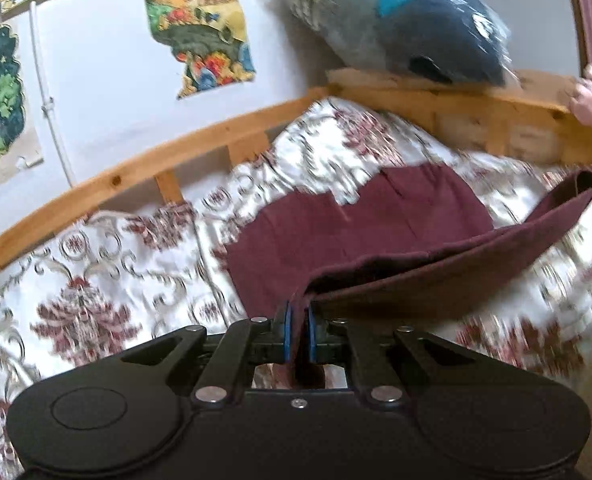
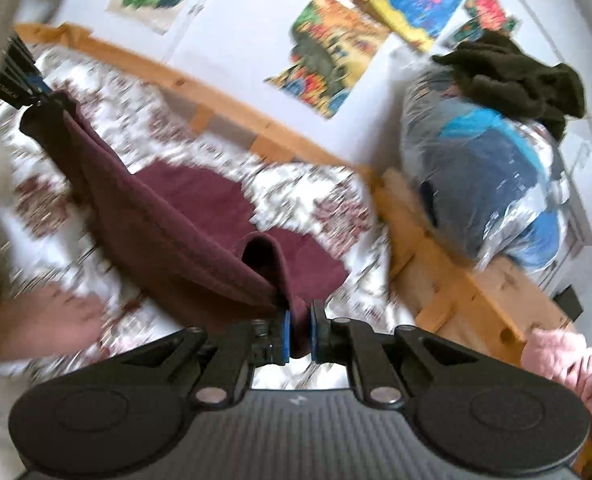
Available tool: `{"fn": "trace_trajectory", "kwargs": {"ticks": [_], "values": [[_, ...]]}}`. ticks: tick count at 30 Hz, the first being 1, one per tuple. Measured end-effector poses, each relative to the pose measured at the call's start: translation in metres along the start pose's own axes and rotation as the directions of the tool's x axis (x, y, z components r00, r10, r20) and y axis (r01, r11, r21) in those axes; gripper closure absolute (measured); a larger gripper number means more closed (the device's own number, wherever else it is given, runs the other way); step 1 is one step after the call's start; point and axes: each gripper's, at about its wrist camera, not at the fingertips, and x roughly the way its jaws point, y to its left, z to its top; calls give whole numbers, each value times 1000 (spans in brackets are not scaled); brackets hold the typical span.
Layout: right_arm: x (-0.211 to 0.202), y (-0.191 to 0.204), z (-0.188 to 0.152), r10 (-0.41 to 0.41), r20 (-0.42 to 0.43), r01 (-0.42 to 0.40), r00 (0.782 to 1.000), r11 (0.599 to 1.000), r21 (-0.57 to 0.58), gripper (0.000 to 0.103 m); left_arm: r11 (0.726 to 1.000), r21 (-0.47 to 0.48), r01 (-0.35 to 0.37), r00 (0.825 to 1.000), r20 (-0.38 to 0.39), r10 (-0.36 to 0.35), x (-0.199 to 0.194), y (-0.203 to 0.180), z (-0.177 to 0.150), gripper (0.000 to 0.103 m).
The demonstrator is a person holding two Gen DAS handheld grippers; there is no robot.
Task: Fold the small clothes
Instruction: 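Lower the hem onto the collar edge and open both tools, then withdraw both open tools from the folded shirt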
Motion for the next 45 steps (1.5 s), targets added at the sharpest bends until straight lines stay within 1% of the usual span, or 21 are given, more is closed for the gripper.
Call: {"fn": "trace_trajectory", "kwargs": {"ticks": [3,6,10,13,15,19,24,29,30,32,35,36,37,38,39,40,41,42,43,44,45], "values": [[28,-10,11,-35,35,34,999,999,18,92,1000,-13,-21,1000,23,21,24,7,30,95],[66,-23,22,-61,52,59,997,997,45,92,998,1,-60,997,45,60,63,16,61,96],[123,-40,32,-74,44,70,996,994,87,92,992,-80,-94,996,-19,92,117,36,100,96],[161,-47,34,-64,37,59,997,993,107,92,982,-161,-101,994,-59,92,156,51,114,97],[187,-48,33,-56,28,53,998,992,113,92,978,-167,-125,991,-77,114,182,55,118,97],[237,-47,31,-47,1,46,999,990,131,92,974,-132,-181,981,-100,169,234,55,118,97],[287,-45,24,-41,-43,47,998,988,146,92,972,-103,-209,973,-125,195,289,56,117,97],[319,-52,15,-6,-85,25,996,974,226,91,971,-102,-214,971,-129,201,327,54,116,97],[324,-53,13,4,-91,18,996,972,234,91,969,-98,-226,968,-132,212,333,53,115,101],[331,-52,8,18,-102,7,995,971,239,90,962,-96,-256,959,-148,240,347,52,112,101],[336,-53,1,29,-111,2,993,963,270,89,954,-132,-270,951,-191,242,363,57,105,103],[337,-54,0,30,-113,3,993,960,279,86,950,-146,-275,949,-202,243,366,59,103,103],[337,-55,-2,31,-110,2,993,958,286,73,946,-161,-281,947,-207,246,366,61,101,103],[335,-56,-3,28,-108,5,994,957,291,65,941,-185,-282,948,-202,244,365,64,100,103],[334,-58,-4,23,-105,10,994,954,299,49,939,-203,-277,952,-195,238,363,65,99,99],[331,-61,-5,22,-99,10,995,950,313,41,937,-216,-275,953,-190,236,360,67,98,89],[328,-64,-6,24,-96,9,995,945,328,37,934,-224,-279,953,-187,239,356,68,98,85],[326,-66,-7,24,-95,10,995,940,341,29,931,-229,-284,952,-183,246,351,68,98,82],[323,-69,-8,22,-94,13,995,935,355,20,928,-237,-287,953,-173,251,346,68,98,75],[320,-71,-9,18,-91,17,996,930,367,16,925,-248,-288,953,-163,253,340,69,97,68],[318,-72,-9,16,-89,18,996,927,374,9,922,-257,-289,954,-158,255,334,69,96,52]]}}
